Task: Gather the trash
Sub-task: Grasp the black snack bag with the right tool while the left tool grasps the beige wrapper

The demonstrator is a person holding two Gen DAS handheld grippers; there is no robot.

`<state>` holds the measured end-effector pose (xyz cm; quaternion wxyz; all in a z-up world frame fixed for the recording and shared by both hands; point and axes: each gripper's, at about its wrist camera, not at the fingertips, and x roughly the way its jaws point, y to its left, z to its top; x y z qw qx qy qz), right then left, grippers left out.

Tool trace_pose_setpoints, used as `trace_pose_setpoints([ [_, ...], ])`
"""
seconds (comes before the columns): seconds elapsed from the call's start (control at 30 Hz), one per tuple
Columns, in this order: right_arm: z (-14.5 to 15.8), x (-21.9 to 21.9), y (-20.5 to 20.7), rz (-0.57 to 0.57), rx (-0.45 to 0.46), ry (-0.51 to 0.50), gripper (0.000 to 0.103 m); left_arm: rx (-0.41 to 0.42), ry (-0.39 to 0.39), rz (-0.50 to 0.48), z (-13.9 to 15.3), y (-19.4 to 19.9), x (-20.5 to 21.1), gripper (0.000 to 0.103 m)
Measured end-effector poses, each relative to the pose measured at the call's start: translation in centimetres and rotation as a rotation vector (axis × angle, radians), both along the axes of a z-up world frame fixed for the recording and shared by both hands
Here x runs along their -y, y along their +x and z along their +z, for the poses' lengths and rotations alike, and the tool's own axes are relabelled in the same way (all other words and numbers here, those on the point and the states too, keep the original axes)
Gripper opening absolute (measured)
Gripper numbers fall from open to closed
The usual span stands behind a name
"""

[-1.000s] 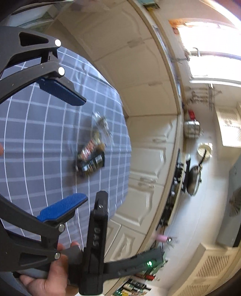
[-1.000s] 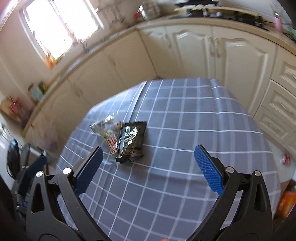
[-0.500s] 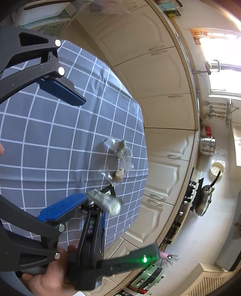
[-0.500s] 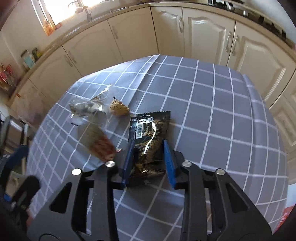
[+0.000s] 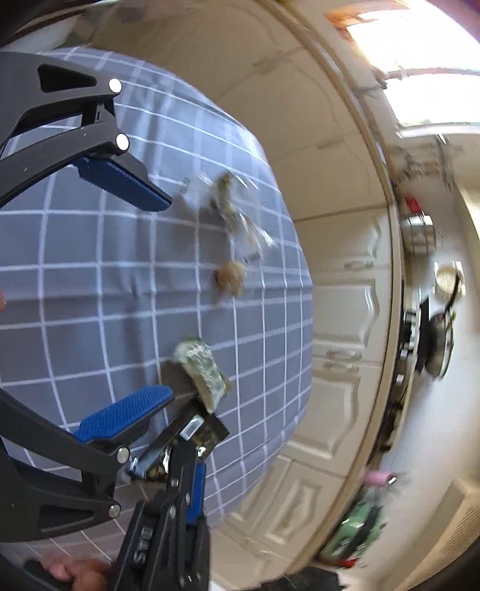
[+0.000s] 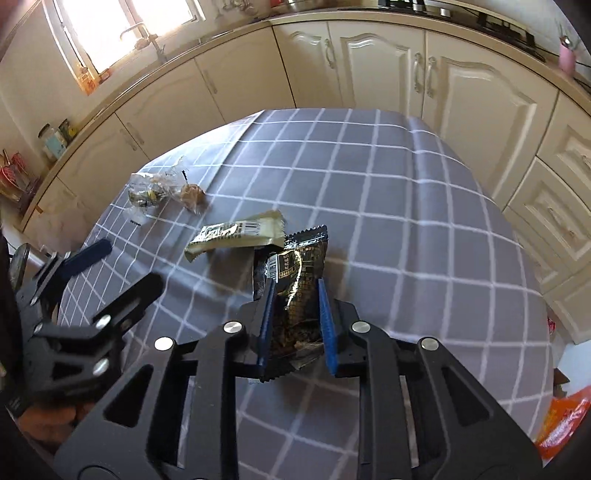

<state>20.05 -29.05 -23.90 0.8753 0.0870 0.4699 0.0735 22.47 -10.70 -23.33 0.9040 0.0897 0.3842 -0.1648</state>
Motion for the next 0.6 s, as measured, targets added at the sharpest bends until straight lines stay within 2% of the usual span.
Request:
trace_pose_setpoints([
  [0.1,0.3,1.6,-1.1,-0.031,0.011,0.015,0.022,0.045,0.076,-0.079,-0.1,0.4,2.3,0.093],
  [0.2,0.6,3.1,-2.0,-0.058,0.019,0.031,0.022,0.074,0.187,-0.162,-1.0,1.2,5.0,0.093],
  [0.3,0.7,4.1,-2.6,-0.074,0.02,0.038,0.022,0.063,0.259,-0.212,-2.2,2.1,6.6,0.093],
  [0.33,0.7,4.4,-2.7,-0.078,0.018,0.034,0.022,0.058,0.25,-0.219,-2.2,2.3,6.6,0.086],
  [0.37,0.7,4.5,-2.8,-0.078,0.014,0.032,0.022,0.023,0.206,-0.244,-2.1,2.6,6.5,0.077],
  [0.43,0.3,4.4,-2.7,-0.063,-0.012,0.027,0.024,-0.029,0.157,-0.276,-1.9,2.7,6.5,0.047],
  [0.47,0.1,4.3,-2.7,-0.057,-0.02,0.031,0.026,-0.03,0.163,-0.289,-1.9,2.4,6.9,0.042],
  [0.53,0.0,3.9,-2.7,-0.037,-0.022,0.047,0.057,-0.033,0.162,-0.315,-2.0,1.8,7.4,0.021],
  [0.57,0.1,3.6,-2.9,-0.028,-0.012,0.034,0.066,-0.044,0.15,-0.313,-2.0,1.6,7.4,0.019],
  [0.6,0.1,2.9,-2.9,-0.007,-0.015,0.007,0.066,-0.056,0.135,-0.304,-2.1,1.6,7.4,0.017],
])
